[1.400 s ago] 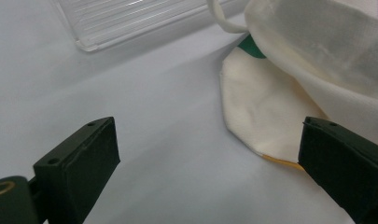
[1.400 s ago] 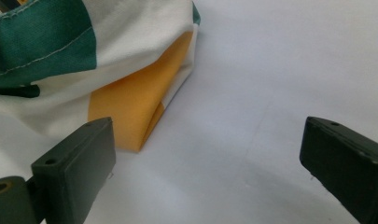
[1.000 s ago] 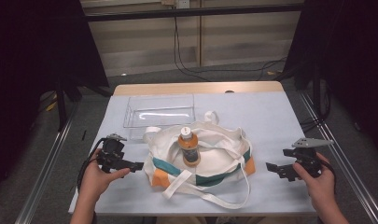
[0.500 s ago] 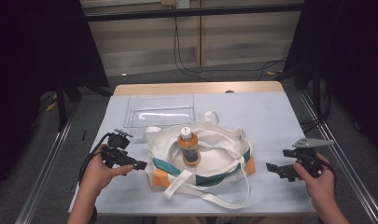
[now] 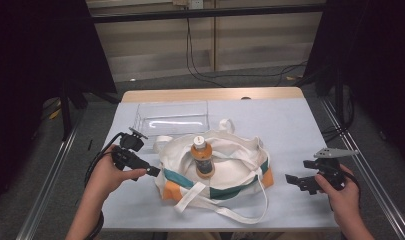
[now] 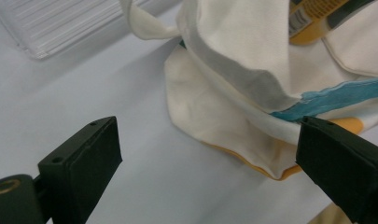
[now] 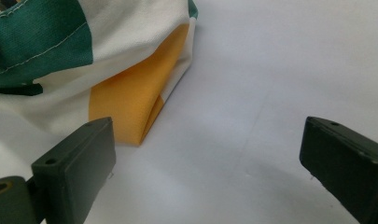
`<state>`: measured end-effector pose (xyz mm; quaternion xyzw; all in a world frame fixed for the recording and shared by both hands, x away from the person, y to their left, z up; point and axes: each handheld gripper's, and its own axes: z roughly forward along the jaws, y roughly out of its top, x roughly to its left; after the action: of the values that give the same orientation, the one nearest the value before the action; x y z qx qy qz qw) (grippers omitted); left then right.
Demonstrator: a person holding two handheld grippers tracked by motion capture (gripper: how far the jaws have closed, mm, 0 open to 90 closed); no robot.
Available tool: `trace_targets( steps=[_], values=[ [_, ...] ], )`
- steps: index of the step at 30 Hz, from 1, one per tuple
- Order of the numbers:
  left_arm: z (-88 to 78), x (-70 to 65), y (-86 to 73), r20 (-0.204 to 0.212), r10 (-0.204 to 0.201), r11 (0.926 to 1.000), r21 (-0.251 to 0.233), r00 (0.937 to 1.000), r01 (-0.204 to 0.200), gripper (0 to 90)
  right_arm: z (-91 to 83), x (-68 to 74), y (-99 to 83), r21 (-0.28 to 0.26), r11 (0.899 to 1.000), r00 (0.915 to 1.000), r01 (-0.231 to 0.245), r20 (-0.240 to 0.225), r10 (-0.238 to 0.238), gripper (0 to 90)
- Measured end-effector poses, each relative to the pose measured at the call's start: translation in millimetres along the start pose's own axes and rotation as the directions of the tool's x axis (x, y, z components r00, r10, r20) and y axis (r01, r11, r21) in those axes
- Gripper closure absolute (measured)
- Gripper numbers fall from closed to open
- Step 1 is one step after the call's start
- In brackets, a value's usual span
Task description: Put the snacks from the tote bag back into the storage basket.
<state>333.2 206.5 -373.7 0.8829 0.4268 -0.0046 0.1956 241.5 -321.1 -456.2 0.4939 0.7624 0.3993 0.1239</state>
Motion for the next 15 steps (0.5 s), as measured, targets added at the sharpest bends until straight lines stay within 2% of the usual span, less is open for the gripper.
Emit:
trace_targets(
  steps=[4, 5, 15],
  values=[
    [-2.1, -2.6, 5.7, -0.001, 0.017, 0.9996, 0.023, 0.9999, -0.017, 6.4, 0.4, 0.2, -0.1, 0.003, 1.000, 1.0000, -0.001, -0.004, 0.001, 3.5],
    [-2.9, -3.3, 6.8, 0.001, 0.010, 0.9995, 0.031, 0.9999, -0.010, 6.4, 0.5, 0.2, 0.0, 0.006, 1.000, 1.0000, -0.001, -0.006, 0.001, 3.5],
    [-10.5, -12.2, 19.2, 0.011, 0.030, 0.9989, 0.035, 0.9995, -0.030, 6.7, 0.6, 0.3, 0.1, 0.004, 1.000, 1.0000, -0.001, -0.006, 0.001, 3.5]
  ],
)
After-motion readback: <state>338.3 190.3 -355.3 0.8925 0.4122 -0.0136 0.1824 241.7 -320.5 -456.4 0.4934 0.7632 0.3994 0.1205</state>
